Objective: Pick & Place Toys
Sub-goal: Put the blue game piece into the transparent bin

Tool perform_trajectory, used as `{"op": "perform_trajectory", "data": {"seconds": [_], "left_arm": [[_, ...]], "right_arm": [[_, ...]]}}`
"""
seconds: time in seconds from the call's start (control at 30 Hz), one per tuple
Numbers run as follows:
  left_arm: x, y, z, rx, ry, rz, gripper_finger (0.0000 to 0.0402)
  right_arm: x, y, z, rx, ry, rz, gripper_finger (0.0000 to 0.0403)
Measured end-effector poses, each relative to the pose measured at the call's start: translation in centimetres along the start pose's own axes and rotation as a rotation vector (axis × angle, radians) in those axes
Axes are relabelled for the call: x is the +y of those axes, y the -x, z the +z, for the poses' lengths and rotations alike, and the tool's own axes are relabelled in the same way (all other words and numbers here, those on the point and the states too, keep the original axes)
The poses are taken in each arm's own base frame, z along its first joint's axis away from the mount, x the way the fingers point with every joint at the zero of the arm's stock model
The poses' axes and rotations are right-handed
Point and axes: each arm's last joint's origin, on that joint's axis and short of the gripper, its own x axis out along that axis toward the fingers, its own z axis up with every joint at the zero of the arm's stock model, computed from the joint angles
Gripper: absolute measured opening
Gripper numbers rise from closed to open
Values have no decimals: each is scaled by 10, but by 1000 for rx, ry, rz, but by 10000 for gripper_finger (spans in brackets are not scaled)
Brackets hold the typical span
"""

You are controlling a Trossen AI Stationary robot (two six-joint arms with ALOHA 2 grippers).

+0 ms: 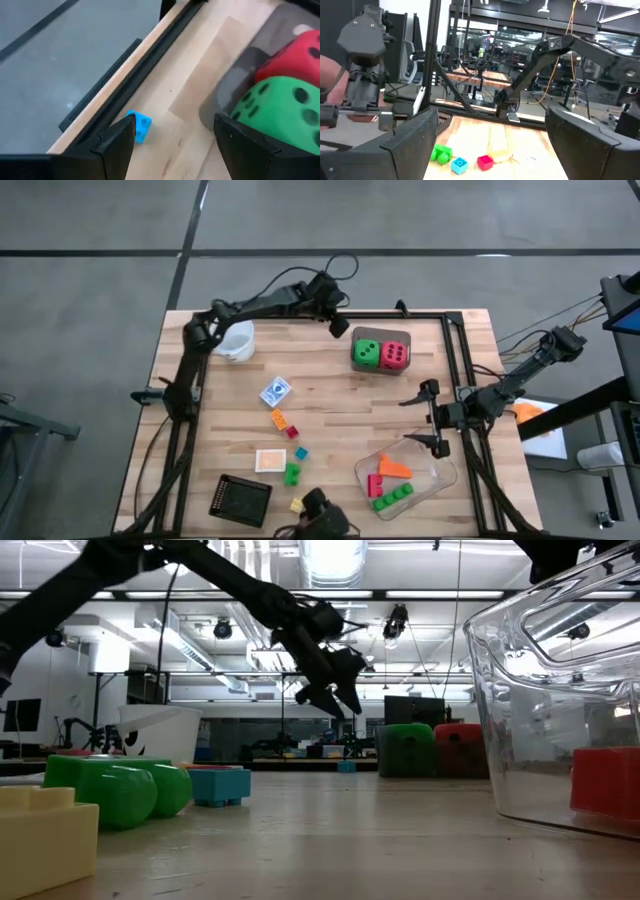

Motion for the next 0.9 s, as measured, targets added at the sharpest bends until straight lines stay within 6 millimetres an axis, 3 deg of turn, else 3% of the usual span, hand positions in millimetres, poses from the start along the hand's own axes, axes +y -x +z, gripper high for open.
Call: {"op": "perform_trajectory", "data": {"seconds": [0.37,0.67,0.8,0.9], "left_arm": [[27,-40,3,124,92,51,269],[50,-43,-5,191,168,100,269],[53,-42,-8,229,172,113,266],[48,-42,-8,230,109,101,243]], "right_arm": [[-1,0,0,4,0,-23,356],[-1,0,0,6,3,-38,356],[-2,0,1,8,2,-62,356],[-2,0,0,11,2,-70,356]]}}
